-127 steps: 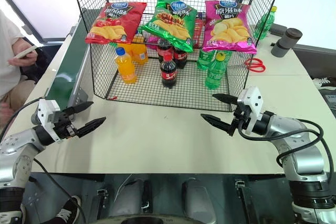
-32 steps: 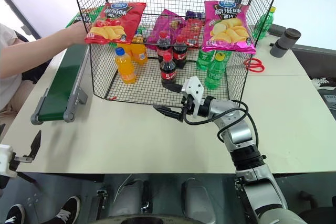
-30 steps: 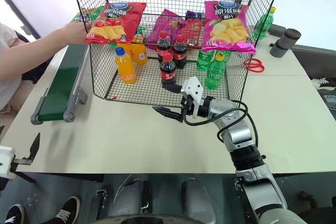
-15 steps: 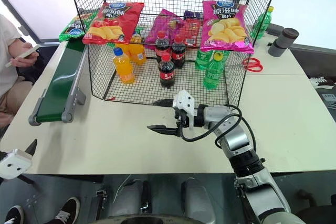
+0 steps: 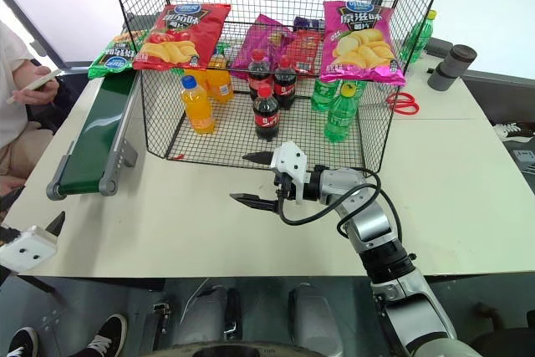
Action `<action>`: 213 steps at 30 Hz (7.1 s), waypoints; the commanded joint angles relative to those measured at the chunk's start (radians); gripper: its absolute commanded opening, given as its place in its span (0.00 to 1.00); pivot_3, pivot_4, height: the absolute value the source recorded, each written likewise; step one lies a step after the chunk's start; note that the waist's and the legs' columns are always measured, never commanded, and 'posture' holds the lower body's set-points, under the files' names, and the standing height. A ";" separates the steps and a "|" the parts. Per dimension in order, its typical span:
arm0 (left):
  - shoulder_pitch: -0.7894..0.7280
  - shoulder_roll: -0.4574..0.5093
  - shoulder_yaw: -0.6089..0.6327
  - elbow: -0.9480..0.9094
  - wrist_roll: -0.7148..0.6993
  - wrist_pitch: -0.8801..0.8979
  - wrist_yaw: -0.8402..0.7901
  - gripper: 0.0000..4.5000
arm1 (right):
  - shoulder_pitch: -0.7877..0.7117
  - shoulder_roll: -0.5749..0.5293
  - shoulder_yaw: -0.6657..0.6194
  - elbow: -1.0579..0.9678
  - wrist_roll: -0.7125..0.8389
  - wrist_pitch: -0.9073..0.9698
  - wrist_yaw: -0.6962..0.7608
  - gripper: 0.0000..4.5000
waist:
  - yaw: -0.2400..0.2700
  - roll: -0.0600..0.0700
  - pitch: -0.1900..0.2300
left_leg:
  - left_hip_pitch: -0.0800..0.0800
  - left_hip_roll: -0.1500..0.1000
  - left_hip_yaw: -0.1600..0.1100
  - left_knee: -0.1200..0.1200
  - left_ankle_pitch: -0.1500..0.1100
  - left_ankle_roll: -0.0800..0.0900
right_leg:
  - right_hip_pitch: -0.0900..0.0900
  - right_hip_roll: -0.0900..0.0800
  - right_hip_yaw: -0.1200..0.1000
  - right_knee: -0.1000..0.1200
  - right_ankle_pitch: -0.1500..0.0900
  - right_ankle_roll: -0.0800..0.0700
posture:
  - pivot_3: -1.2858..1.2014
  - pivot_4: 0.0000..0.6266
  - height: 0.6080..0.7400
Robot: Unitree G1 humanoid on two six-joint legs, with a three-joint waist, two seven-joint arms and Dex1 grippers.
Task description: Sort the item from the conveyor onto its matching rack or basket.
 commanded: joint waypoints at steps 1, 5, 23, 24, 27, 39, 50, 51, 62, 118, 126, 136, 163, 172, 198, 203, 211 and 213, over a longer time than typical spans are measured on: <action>-0.003 0.021 -0.002 0.000 -0.014 0.008 0.010 1.00 | -0.017 0.015 -0.023 -0.010 -0.003 -0.038 -0.023 0.98 | 0.000 0.000 0.000 | 0.000 0.000 0.000 0.000 0.000 0.000 | 0.000 0.000 0.000 0.000 0.000 0.000 | 0.52 0.24 1.00; -0.005 0.027 -0.013 -0.002 -0.004 0.012 0.012 1.00 | -0.015 0.018 -0.026 -0.013 0.003 -0.027 -0.030 0.98 | 0.001 0.000 0.000 | 0.000 0.000 0.001 0.000 0.000 0.000 | 0.000 0.000 0.000 0.000 0.000 0.000 | 0.52 0.24 1.00; -0.036 0.065 -0.042 -0.004 0.003 0.020 0.014 1.00 | -0.034 0.029 -0.018 0.018 -0.030 -0.072 -0.059 0.98 | 0.001 0.000 0.000 | 0.000 0.000 0.002 0.000 0.000 0.000 | 0.000 0.001 0.000 0.000 0.000 0.000 | 0.52 0.24 1.00; -0.034 0.067 -0.041 -0.004 0.003 0.020 0.015 1.00 | -0.032 0.030 -0.018 0.016 -0.030 -0.073 -0.059 0.98 | 0.001 0.000 0.000 | 0.000 0.000 0.003 0.000 0.000 0.000 | 0.000 0.001 0.000 0.000 0.000 0.000 | 0.52 0.24 1.00; -0.030 0.068 -0.039 -0.005 -0.001 0.021 0.013 1.00 | -0.020 0.025 -0.010 0.006 -0.033 -0.073 -0.055 0.98 | 0.001 0.000 0.000 | 0.000 0.000 0.003 0.000 0.000 0.000 | 0.000 0.001 0.000 0.000 0.000 0.000 | 0.52 0.24 1.00; -0.015 0.083 -0.049 -0.008 0.010 0.004 0.022 1.00 | -0.020 0.038 0.012 -0.003 -0.059 -0.067 -0.065 0.98 | 0.002 0.000 0.000 | 0.000 0.000 0.004 0.000 0.000 0.000 | 0.000 0.002 0.000 0.000 0.000 0.000 | 0.52 0.24 1.00; -0.019 0.089 -0.051 -0.007 0.019 0.012 0.035 1.00 | -0.016 0.043 0.010 -0.005 -0.060 -0.065 -0.071 0.98 | 0.002 0.000 0.000 | 0.000 0.000 0.004 0.000 0.000 0.000 | 0.000 0.002 0.000 0.000 0.000 0.000 | 0.52 0.24 1.00; -0.021 0.090 -0.052 -0.006 0.019 0.013 0.037 1.00 | -0.017 0.044 0.010 -0.005 -0.060 -0.065 -0.071 0.98 | 0.002 0.000 0.000 | 0.000 0.000 0.004 0.000 0.000 0.000 | 0.000 0.002 0.000 0.000 0.000 0.000 | 0.52 0.24 1.00; -0.054 0.093 -0.082 0.018 0.024 0.019 0.044 1.00 | -0.004 0.046 0.010 -0.023 -0.057 -0.076 -0.068 0.98 | 0.003 0.000 0.000 | 0.000 0.000 0.004 0.000 0.000 0.000 | 0.000 0.003 0.000 0.000 0.000 0.000 | 0.52 0.24 1.00; -0.174 0.090 -0.182 0.042 -0.052 0.025 0.022 0.03 | 0.026 0.008 0.030 -0.115 0.018 -0.001 0.020 1.00 | 0.005 0.000 0.000 | 0.000 -0.001 0.004 0.001 0.000 0.000 | 0.000 0.004 0.000 0.001 0.000 0.001 | 0.52 0.24 1.00; -0.155 0.085 -0.124 -0.068 -0.252 0.012 -0.070 0.03 | 0.030 0.006 0.028 -0.104 0.013 -0.016 0.023 1.00 | 0.008 -0.001 0.000 | 0.000 0.000 0.004 0.001 0.000 0.000 | 0.000 0.003 0.000 0.001 0.000 0.001 | 0.52 0.24 1.00; -0.098 0.120 -0.175 -0.418 -1.183 0.325 -0.778 0.03 | 0.006 -0.044 -0.086 -0.077 0.112 0.040 0.057 1.00 | 0.001 0.000 0.000 | 0.001 0.000 0.004 0.001 0.001 -0.001 | 0.001 0.004 0.000 0.001 0.000 0.001 | 0.52 0.24 1.00; -0.797 -0.098 -0.496 -0.086 -1.685 1.693 -1.336 0.03 | 0.014 -0.334 -0.337 -0.233 0.772 0.857 0.207 1.00 | 0.007 0.002 0.001 | -0.001 -0.004 -0.006 0.003 0.001 -0.001 | 0.002 0.010 0.001 0.001 0.000 0.001 | 0.52 0.24 1.00; -0.812 -0.138 -0.484 -0.101 -1.587 1.694 -1.379 0.03 | -0.009 -0.317 -0.283 -0.285 0.801 0.919 0.178 1.00 | 0.010 0.002 0.001 | -0.001 -0.004 -0.006 0.004 0.001 -0.001 | 0.002 0.009 0.001 0.001 0.000 0.001 | 0.52 0.24 1.00; -0.797 -0.201 -0.455 -0.165 -1.438 1.550 -1.359 0.00 | -0.047 -0.254 -0.212 -0.245 0.746 0.959 0.096 0.72 | 0.009 0.002 0.001 | -0.002 -0.004 -0.006 0.003 0.001 -0.001 | 0.002 0.008 0.001 0.000 0.000 0.001 | 0.52 0.24 1.00; -0.793 -0.213 -0.454 -0.174 -1.429 1.539 -1.349 0.00 | -0.040 -0.260 -0.201 -0.239 0.714 0.937 0.095 0.52 | 0.009 0.002 0.001 | -0.002 -0.004 -0.006 0.003 0.001 -0.001 | 0.002 0.008 0.001 0.000 0.000 0.001 | 0.52 0.24 1.00; -0.787 -0.244 -0.441 -0.192 -1.406 1.501 -1.292 0.00 | -0.043 -0.262 -0.202 -0.232 0.694 0.916 0.105 0.14 | 0.010 0.002 0.001 | -0.002 -0.005 -0.006 0.003 0.001 -0.001 | 0.002 0.008 0.001 0.000 0.000 0.001 | 0.52 0.24 1.00; -0.802 -0.236 -0.434 -0.168 -1.447 1.580 -1.268 0.00 | -0.043 -0.264 -0.200 -0.230 0.677 0.901 0.103 0.14 | 0.009 0.002 0.001 | -0.002 -0.004 -0.006 0.003 0.001 -0.001 | 0.002 0.008 0.001 0.000 0.000 0.001 | 0.52 0.24 1.00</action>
